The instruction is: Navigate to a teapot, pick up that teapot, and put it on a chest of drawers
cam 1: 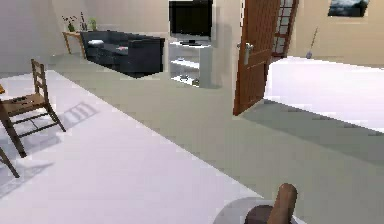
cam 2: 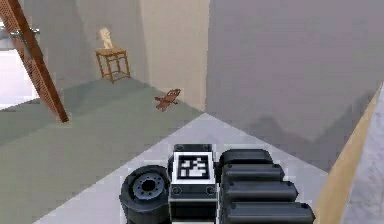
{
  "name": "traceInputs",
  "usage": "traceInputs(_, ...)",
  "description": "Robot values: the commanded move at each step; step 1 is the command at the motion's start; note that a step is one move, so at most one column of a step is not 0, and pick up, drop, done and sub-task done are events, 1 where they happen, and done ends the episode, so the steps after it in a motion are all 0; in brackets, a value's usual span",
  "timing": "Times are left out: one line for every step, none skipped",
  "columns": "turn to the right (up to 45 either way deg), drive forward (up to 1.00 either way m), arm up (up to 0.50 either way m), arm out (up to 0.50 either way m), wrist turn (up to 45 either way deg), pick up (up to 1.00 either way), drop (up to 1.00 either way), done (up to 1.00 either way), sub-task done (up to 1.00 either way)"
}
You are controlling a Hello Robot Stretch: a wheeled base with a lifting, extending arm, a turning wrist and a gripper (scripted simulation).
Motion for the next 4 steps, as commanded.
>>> traceInputs(30.0, 0.00, 0.00, 0.00, 0.0, 0.00, 0.00, 0.00, 0.00)
traceInputs(0.0, 1.00, 0.00, 0.00, 0.0, 0.00, 0.00, 0.00, 0.00)
traceInputs(0.0, 1.00, 0.00, 0.00, 0.0, 0.00, 0.00, 0.00, 0.00)
traceInputs(0.0, 1.00, 0.00, 0.00, 0.0, 0.00, 0.00, 0.00, 0.00)
